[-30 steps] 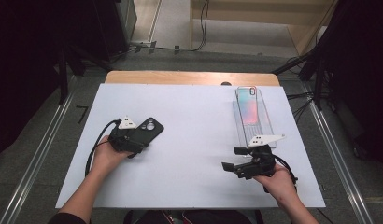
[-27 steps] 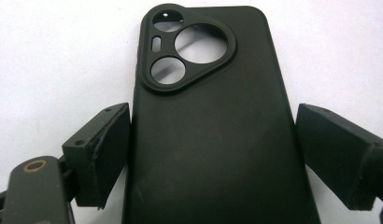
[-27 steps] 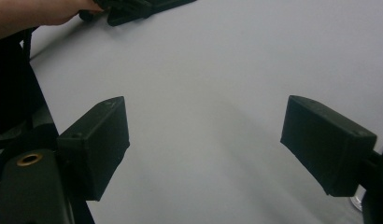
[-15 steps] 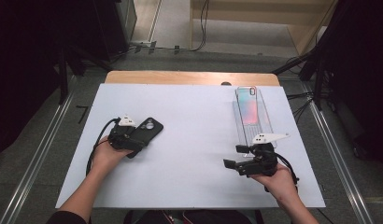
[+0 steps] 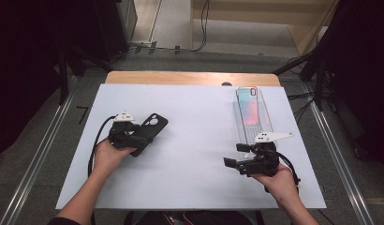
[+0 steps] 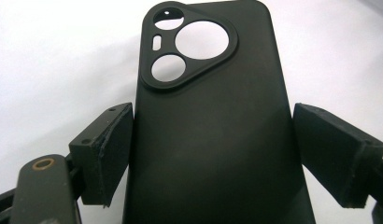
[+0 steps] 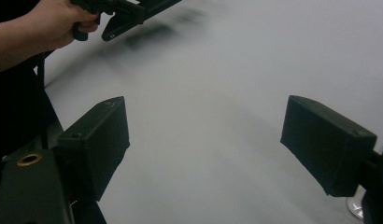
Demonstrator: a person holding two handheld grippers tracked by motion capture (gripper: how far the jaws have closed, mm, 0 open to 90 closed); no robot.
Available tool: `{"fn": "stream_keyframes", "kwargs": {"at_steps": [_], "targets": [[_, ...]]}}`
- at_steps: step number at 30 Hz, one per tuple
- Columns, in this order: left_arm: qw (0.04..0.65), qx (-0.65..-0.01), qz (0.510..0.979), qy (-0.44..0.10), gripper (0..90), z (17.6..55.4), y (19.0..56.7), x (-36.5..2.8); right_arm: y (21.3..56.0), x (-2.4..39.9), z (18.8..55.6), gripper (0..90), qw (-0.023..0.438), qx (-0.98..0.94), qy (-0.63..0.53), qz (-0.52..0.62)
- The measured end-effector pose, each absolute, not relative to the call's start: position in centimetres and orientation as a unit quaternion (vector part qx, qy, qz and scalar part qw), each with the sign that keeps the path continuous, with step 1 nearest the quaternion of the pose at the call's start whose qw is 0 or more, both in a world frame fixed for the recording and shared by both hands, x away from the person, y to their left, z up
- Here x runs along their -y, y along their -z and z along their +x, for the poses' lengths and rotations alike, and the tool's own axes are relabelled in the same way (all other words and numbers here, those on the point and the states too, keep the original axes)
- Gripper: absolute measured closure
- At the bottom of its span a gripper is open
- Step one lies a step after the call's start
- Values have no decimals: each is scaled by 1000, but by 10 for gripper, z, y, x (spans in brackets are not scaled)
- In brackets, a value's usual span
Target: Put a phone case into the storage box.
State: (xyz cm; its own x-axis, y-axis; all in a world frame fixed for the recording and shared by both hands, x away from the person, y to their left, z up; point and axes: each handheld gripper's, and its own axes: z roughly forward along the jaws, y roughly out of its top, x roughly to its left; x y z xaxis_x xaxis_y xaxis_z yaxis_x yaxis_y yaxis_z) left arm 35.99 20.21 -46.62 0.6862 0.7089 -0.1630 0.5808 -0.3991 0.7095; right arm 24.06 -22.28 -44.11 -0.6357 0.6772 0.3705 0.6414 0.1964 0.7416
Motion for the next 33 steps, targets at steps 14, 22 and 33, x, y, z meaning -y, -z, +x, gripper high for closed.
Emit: {"fn": "stream_keyframes", "kwargs": {"at_steps": [14, 22, 33], "targets": [[434, -395, 810, -2, 158, 333, 451, -159, 434, 222, 239, 137, 19, -763, -467, 447], [444, -398, 803, 17, 158, 324, 452, -133, 432, 220, 239, 142, 19, -761, -461, 457], [468, -418, 779, 8, 157, 306, 457, -105, 427, 215, 243, 142, 21, -746, -459, 482]]}}
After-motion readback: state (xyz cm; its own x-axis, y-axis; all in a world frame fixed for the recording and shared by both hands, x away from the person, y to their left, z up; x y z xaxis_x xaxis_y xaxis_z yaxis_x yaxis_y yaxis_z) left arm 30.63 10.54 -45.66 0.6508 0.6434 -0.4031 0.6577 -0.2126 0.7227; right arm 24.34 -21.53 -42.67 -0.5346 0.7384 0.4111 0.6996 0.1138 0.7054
